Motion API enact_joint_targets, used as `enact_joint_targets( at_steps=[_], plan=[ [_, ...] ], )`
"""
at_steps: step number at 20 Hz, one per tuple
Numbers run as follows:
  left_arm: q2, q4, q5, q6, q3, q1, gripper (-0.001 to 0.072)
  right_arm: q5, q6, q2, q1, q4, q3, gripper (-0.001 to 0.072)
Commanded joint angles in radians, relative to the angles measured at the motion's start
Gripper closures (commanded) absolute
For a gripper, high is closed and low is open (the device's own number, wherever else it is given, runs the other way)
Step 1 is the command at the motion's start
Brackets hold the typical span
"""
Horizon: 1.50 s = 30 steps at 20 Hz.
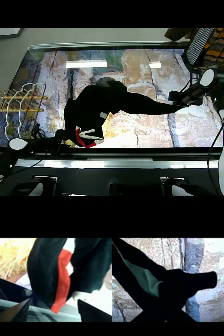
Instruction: Fold the clothes and pants, and hang the long-sleeved shirts on hangers.
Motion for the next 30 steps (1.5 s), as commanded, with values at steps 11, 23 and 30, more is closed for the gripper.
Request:
enact_joint_targets(
  at_steps=[11,23,30],
  plan=[
    [-0.138,-0.085,0.257,-0.015,0.071,-0.203,0.0676,0.008,0.05,0.003,0.002,0.138,0.0,0.0658],
    [-0.138,0.346,0.111,-0.138,1.216,0.144,0.0676,-0.334,0.254,0.186,0.0,-0.259,0.616,0.0659],
    [-0.001,0.425,0.111,-0.139,1.503,0.297,0.0676,-0.284,0.48,0.536,0.0,-0.76,0.71,0.0659]
  ],
)
